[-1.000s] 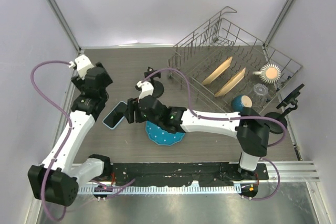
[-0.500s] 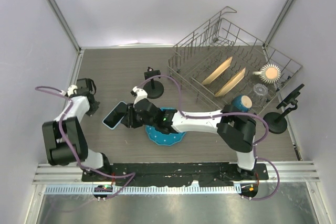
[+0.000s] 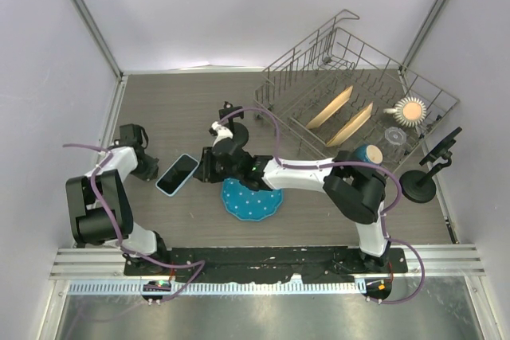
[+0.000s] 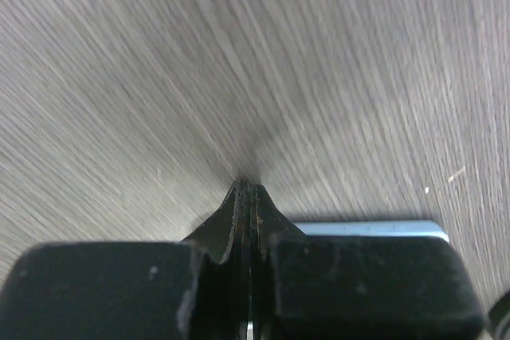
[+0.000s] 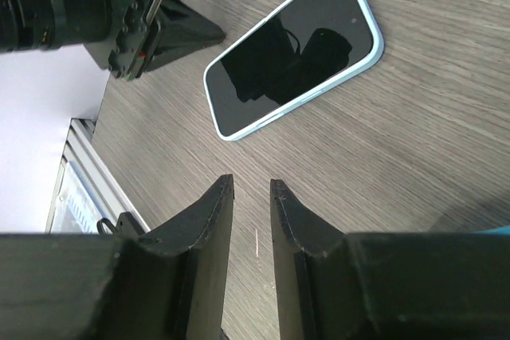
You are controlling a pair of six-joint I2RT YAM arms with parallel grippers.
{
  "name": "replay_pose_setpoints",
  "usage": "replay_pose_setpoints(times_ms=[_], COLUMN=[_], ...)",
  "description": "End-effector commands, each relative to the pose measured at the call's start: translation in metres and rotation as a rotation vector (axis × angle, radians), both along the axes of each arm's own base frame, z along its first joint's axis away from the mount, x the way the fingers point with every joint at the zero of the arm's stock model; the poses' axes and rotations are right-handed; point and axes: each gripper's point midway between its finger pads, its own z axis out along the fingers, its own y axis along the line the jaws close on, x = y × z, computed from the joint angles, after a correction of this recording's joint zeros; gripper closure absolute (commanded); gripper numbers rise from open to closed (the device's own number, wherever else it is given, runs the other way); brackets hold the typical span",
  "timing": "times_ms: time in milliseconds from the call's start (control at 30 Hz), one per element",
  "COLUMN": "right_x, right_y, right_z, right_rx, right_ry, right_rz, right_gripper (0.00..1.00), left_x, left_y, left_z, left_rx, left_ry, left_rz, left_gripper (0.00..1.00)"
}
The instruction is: Place the phone on the phone stand
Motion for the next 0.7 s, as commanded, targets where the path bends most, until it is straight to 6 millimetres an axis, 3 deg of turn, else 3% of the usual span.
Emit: replay_pose_setpoints(times_ms=[0,133,233,367,467,500,533,567,600,667], right_x=[0.003,0.009,0.016,0.022,0.024,0.024,0.03,0.029,0.029,0.03], right_y=[-0.001,-0.01,-0.021,-0.035,-0.037,-0.039,-0.034,-0.036,-0.033,-0.026], right_z=[0.012,0.006,-0.001,-0.007,-0.011,-0.023,-0.014,-0.017,-0.017,-0.016], right_rx=[0.032,0.01,-0.019,-0.102,-0.174,-0.226,-0.237,-0.271,-0.29,-0.329], right_ry=[-0.011,-0.015,-0.016,-0.062,-0.09,-0.082,-0.113,-0.113,-0.127,-0.136], right_rz=[0.0,-0.008,-0.029,-0.032,-0.004,-0.001,-0.026,-0.025,-0.021,-0.027], right_gripper=[0.69,0.67,0.59,0.21,0.16,0.16,0.16,0.15,0.15,0.15], left_x=[-0.021,-0.03,-0.035,-0.036,-0.023,-0.017,-0.008,-0.004,0.001,0.002], left_y=[-0.03,-0.066,-0.086,-0.103,-0.1,-0.095,-0.086,-0.076,-0.055,-0.027], left_z=[-0.005,0.003,0.014,0.027,0.056,0.069,0.094,0.108,0.124,0.15], left_rx=[-0.141,-0.288,-0.355,-0.429,-0.389,-0.346,-0.281,-0.211,-0.097,0.063], left_ry=[0.009,-0.044,-0.112,-0.179,-0.303,-0.353,-0.44,-0.486,-0.526,-0.579], left_rz=[0.018,-0.03,-0.058,-0.083,-0.13,-0.157,-0.175,-0.168,-0.124,-0.08], left_gripper=[1.0,1.0,1.0,1.0,0.97,0.79,0.67,0.55,0.3,0.13])
